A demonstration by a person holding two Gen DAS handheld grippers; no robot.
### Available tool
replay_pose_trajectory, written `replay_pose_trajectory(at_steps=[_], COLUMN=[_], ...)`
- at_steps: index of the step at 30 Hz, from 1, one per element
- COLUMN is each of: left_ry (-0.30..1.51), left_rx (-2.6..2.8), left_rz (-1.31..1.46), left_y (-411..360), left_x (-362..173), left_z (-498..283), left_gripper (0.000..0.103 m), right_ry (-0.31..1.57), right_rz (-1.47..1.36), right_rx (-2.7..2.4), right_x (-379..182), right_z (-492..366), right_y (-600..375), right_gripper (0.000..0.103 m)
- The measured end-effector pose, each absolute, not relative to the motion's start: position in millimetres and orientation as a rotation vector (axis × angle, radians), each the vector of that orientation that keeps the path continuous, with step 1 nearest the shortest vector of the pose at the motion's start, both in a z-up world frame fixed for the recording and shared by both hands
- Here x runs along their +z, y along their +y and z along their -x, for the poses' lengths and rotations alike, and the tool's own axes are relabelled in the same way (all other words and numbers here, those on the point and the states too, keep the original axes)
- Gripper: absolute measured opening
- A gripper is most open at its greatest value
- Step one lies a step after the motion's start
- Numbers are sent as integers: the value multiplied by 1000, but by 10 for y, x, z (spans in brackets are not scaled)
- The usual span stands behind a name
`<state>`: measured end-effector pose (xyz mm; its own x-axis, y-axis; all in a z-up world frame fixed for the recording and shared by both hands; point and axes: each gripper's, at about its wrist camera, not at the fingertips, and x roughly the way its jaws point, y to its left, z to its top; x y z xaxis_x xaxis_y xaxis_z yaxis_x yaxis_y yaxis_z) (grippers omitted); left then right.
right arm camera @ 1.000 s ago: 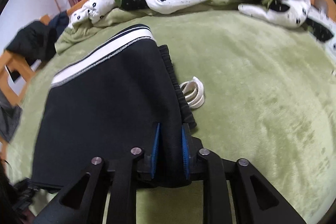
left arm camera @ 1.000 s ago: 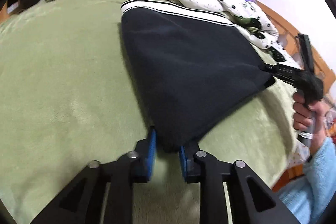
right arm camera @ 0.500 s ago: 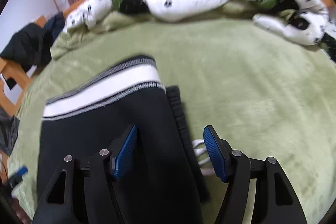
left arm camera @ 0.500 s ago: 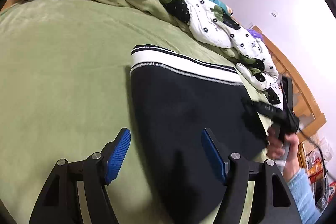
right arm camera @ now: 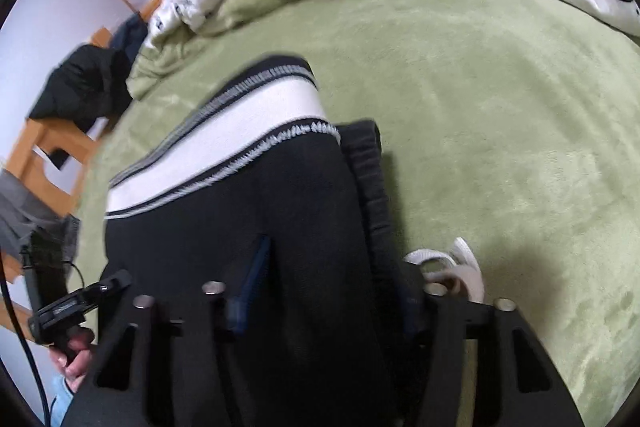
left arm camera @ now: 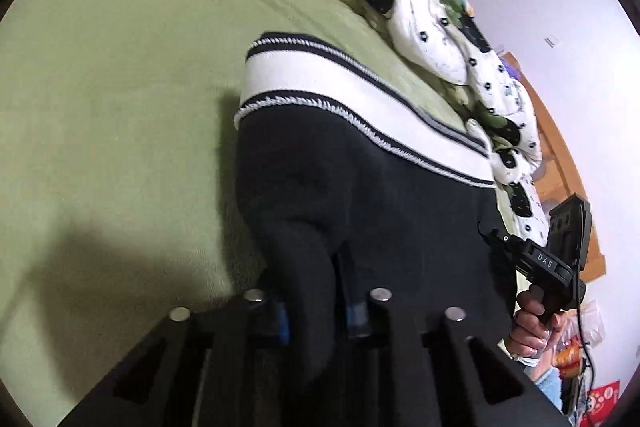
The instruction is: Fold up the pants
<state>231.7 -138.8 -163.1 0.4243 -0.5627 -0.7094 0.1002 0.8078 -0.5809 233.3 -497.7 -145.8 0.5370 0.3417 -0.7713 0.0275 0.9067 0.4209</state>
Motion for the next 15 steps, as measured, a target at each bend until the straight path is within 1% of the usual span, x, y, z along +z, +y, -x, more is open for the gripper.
replay_pose_trajectory(at_steps=[2,3,7,11,15], left_ry=[1055,1051,1021,1017,1041], left_rx=[-465,-474,-473,-379,-262], left_rz=[516,524,496,410,291], left_y=[-1302,-1261,-968,-297,222], left_x=[-1505,-1454,-1138,-786,-691], left_z=[-2294,-2297,-2197,-2052,-1946], left_gripper=[11,11,11,11,11], right_ry=[947,933,921,948,971], right_rz=[-502,-513,-485,-525,-538], right_rx=[232,234,227,316,421], right_x=[-1311,-1247,-1004,-935,-887], right_z=[-2199,-2150,-1982,-1969,-2051], right_y=[-4991,-4946,-4437,-3840,-3176], right_gripper=[24,23,21,20,20])
